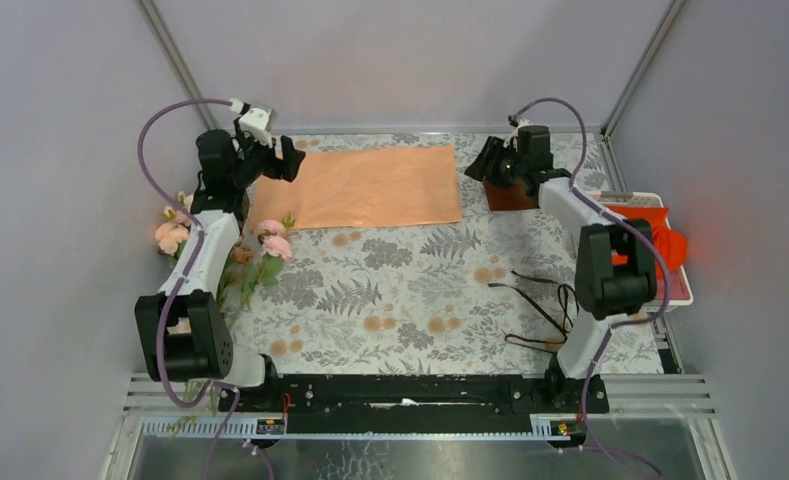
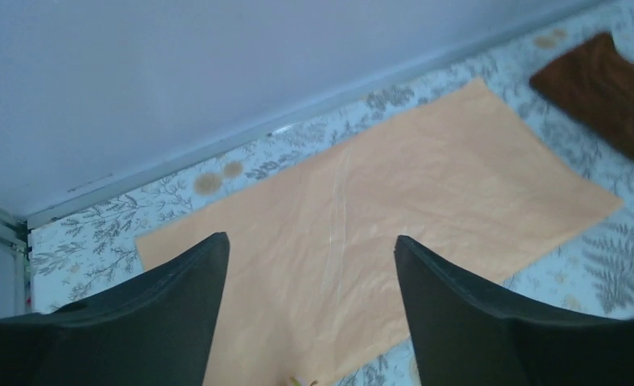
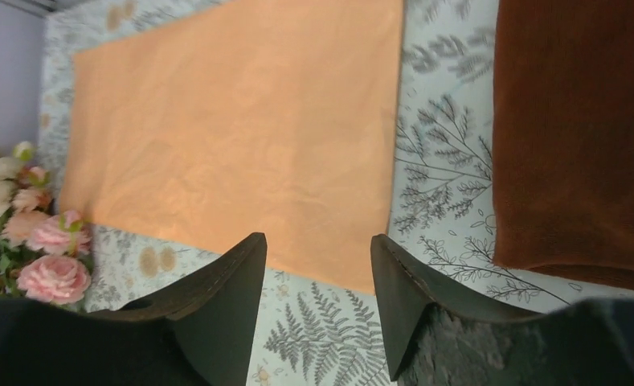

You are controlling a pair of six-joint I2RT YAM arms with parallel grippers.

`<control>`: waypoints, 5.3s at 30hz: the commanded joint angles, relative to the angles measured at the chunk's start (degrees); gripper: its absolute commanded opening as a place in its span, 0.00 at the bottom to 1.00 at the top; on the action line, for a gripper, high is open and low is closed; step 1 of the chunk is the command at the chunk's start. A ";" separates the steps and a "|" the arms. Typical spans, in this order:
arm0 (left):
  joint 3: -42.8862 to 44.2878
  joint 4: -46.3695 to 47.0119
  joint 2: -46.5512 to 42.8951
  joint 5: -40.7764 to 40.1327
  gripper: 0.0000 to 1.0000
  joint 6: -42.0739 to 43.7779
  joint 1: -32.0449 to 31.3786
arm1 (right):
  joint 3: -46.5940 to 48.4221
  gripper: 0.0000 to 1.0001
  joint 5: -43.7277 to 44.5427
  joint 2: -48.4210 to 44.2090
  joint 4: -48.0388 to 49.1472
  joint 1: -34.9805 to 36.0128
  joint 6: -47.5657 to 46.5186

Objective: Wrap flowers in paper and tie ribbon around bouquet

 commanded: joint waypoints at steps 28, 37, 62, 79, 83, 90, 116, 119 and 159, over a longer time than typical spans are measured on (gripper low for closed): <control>2.23 -29.70 13.67 -8.93 0.76 12.43 -5.37 | 24.06 0.53 -17.97 35.45 7.10 6.12 25.93; 1.23 -24.10 16.53 -11.28 0.76 17.42 -18.01 | 30.51 0.55 -16.32 40.91 6.34 8.26 28.16; 6.62 -30.98 5.80 1.89 0.80 9.47 -3.32 | -7.01 0.00 36.63 -23.41 8.63 32.12 -35.98; 6.39 -32.13 3.71 3.17 0.90 -3.17 8.98 | -19.16 0.00 65.59 7.58 16.30 77.53 -61.79; 5.31 -33.20 1.77 6.91 0.92 -2.74 9.10 | -17.88 0.05 56.24 5.97 9.51 79.34 -61.36; 4.97 -33.11 -2.35 2.86 0.95 -3.12 9.19 | -15.99 0.25 49.06 5.55 0.58 79.63 -61.99; -6.29 -36.02 -9.34 -2.64 0.89 12.41 -0.67 | -20.45 1.00 1.31 -24.22 -11.49 -5.29 -3.82; -7.78 -36.60 -9.16 -1.22 0.89 14.50 -2.35 | -15.21 1.00 -4.84 -11.62 -9.86 -9.55 -4.70; -6.85 -39.74 -4.47 -8.32 0.91 17.45 -2.38 | 55.49 0.00 -10.83 35.50 -37.62 -2.58 -26.12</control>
